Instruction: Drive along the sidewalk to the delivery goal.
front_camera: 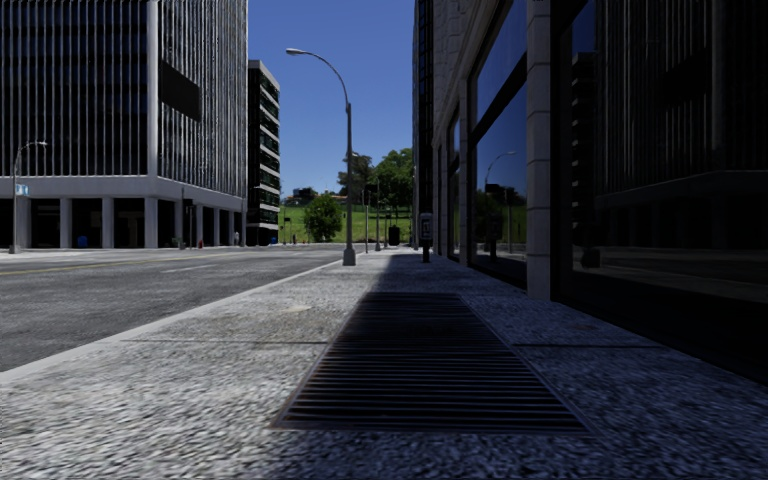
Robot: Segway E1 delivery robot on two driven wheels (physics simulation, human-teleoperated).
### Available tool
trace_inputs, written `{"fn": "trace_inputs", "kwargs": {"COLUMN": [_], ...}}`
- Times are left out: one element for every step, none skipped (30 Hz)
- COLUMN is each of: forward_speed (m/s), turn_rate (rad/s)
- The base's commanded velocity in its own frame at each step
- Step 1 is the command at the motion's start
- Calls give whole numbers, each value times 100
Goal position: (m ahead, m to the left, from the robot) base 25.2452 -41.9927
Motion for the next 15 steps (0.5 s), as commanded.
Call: {"fn": "trace_inputs", "kwargs": {"forward_speed": [200, 200, 200, 200, 200, 200, 200, 200, 200, 200, 200, 200, 200, 200, 200], "turn_rate": [-17, -19, -19, -21, -23, -23, -24, -24, -24, -24, -24, -24, -24, -25, -25]}}
